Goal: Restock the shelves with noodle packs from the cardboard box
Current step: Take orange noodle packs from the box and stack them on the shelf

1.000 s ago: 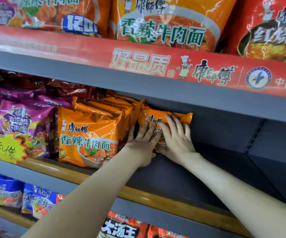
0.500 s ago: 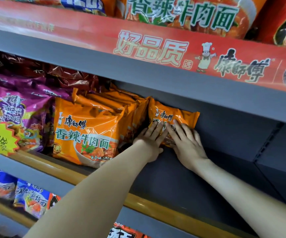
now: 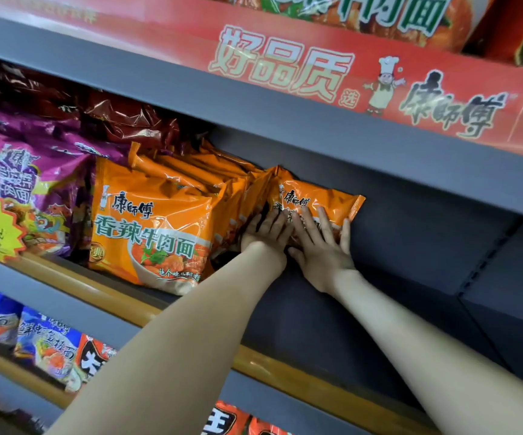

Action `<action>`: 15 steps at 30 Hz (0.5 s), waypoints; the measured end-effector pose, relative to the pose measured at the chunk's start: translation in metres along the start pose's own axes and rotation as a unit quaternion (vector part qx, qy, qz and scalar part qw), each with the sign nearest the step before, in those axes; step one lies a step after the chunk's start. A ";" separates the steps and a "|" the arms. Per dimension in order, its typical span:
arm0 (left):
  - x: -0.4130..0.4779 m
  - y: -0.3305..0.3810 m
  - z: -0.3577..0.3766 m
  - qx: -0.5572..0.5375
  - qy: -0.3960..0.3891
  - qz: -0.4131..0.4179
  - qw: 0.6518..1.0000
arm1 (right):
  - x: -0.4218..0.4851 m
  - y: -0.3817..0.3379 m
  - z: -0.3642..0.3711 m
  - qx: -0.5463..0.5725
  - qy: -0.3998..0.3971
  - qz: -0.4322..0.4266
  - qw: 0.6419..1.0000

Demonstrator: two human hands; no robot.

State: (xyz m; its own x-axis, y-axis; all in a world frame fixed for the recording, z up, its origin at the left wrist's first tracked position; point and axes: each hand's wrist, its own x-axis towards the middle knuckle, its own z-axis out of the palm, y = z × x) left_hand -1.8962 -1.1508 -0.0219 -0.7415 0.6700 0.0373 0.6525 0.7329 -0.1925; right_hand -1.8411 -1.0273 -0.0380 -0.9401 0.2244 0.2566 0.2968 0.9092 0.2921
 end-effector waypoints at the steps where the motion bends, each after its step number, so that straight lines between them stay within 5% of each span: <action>1: -0.004 0.000 -0.002 -0.022 -0.005 0.001 1.000 | -0.003 0.000 -0.003 -0.007 0.000 0.008 1.000; 7: -0.062 0.001 -0.022 -0.115 0.002 0.020 0.993 | -0.052 -0.008 -0.048 0.027 -0.028 0.025 0.999; 12: -0.173 -0.003 -0.013 -0.161 0.248 0.013 0.955 | -0.146 -0.044 -0.108 0.131 0.039 0.044 0.990; 15: -0.259 0.003 0.016 -0.194 0.258 -0.033 0.946 | -0.221 -0.086 -0.133 0.180 0.124 -0.006 0.976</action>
State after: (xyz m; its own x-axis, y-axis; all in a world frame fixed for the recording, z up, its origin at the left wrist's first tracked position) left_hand -1.7049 -1.3238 -0.0477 -0.6730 0.5169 0.5291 0.6901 0.6962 0.1977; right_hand -1.6364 -1.2021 0.0024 -0.8603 0.1619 0.4834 0.1657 0.9856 -0.0352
